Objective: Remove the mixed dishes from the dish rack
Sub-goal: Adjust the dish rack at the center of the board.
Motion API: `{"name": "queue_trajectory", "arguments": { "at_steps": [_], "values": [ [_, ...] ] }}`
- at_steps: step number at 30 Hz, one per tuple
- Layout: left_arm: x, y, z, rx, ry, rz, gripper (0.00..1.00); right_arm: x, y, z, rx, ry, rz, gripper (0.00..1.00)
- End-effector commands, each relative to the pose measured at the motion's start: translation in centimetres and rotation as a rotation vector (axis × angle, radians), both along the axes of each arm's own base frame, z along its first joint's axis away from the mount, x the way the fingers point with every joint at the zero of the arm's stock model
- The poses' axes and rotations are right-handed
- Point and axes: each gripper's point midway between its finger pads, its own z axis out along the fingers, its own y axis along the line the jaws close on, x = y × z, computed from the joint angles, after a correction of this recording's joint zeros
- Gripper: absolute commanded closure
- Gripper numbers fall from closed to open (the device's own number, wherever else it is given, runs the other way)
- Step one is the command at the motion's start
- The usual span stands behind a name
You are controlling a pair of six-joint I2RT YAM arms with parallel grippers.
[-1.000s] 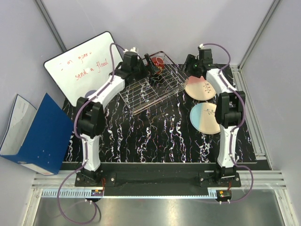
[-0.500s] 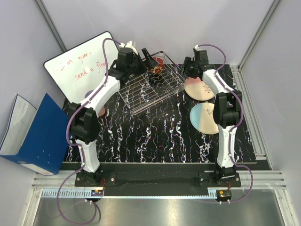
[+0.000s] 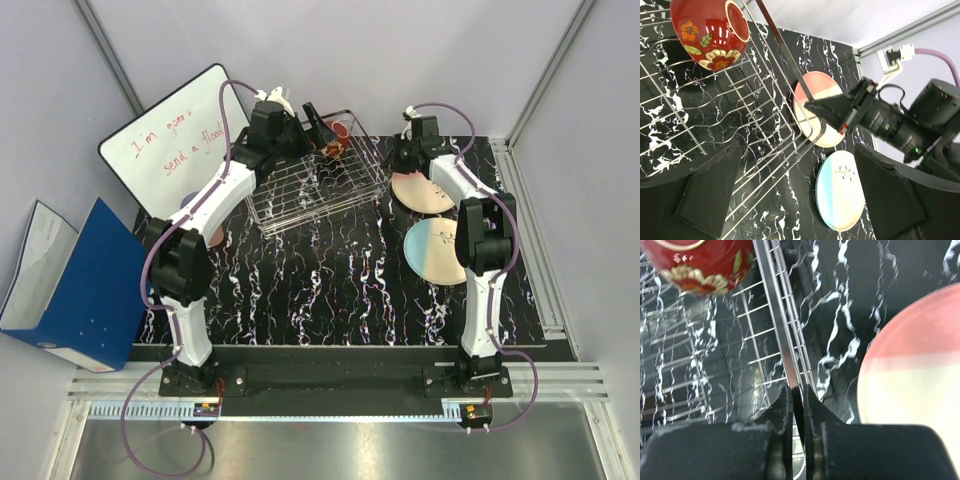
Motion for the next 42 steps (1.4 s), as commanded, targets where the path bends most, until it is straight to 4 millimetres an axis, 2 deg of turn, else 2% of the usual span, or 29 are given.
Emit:
{"name": "queue_trajectory", "arguments": {
  "at_steps": [1,5,12,15,17,18,20,21,23,24,25,31,36,37,38,40,42],
  "values": [
    [-0.5,-0.3,2.4,-0.01,-0.071,-0.03,0.01,-3.6,-0.6,-0.2,0.033,0.099,-0.125,1.0],
    [0.3,-0.2,2.4,0.005,-0.086,-0.022,0.01,-5.5,-0.4,1.2,0.027,0.087,-0.15,1.0],
    [2.1,-0.9,0.9,-0.007,-0.051,-0.047,0.01,-9.2,-1.2,0.1,0.021,0.149,-0.165,1.0],
    [2.7,-1.5,-0.1,-0.017,-0.029,-0.063,0.01,-10.0,-1.7,-0.6,0.002,0.157,-0.172,1.0],
    [3.0,-1.8,0.2,-0.025,-0.038,-0.075,0.01,-10.7,-1.8,-1.1,0.001,0.176,-0.172,1.0],
    [3.2,-2.2,-0.7,-0.025,-0.021,-0.087,0.01,-11.0,-1.5,-0.6,0.014,0.171,-0.165,1.0],
    [3.6,-2.7,-0.3,-0.034,-0.032,-0.109,0.01,-11.7,-1.4,-1.0,0.03,0.179,-0.166,1.0],
    [3.8,-3.0,-1.4,-0.032,-0.011,-0.123,0.01,-11.9,-1.3,-0.8,0.037,0.175,-0.163,1.0],
    [4.0,-3.6,-1.1,-0.047,-0.017,-0.15,0.01,-12.1,-1.4,-1.0,0.036,0.177,-0.165,1.0],
    [4.2,-4.1,-2.2,-0.052,0.003,-0.174,0.01,-12.2,-1.3,-1.0,0.036,0.177,-0.163,1.0],
    [4.5,-4.4,-1.7,-0.063,-0.009,-0.182,0.01,-12.2,-1.3,-1.0,0.037,0.177,-0.162,1.0],
    [5.5,-5.2,-2.7,-0.077,-0.006,-0.195,0.01,-13.7,-0.7,-0.8,0.044,0.185,-0.135,1.0],
    [5.3,-5.5,-3.2,-0.083,0.005,-0.214,0.01,-15.6,0.0,-1.0,0.046,0.193,-0.09,1.0],
    [5.1,-5.4,-3.9,-0.075,0.017,-0.212,0.01,-15.8,0.0,-1.1,0.043,0.191,-0.083,1.0],
    [4.9,-5.1,-3.3,-0.068,0.006,-0.207,0.01,-16.3,0.1,-1.3,0.043,0.198,-0.078,1.0],
    [4.7,-4.9,-3.9,-0.057,0.014,-0.201,0.01,-16.8,0.1,-1.0,0.038,0.189,-0.071,1.0],
    [4.5,-4.8,-3.5,-0.057,0.006,-0.205,0.01,-17.3,0.1,-0.8,0.038,0.186,-0.065,1.0]
  ]
}}
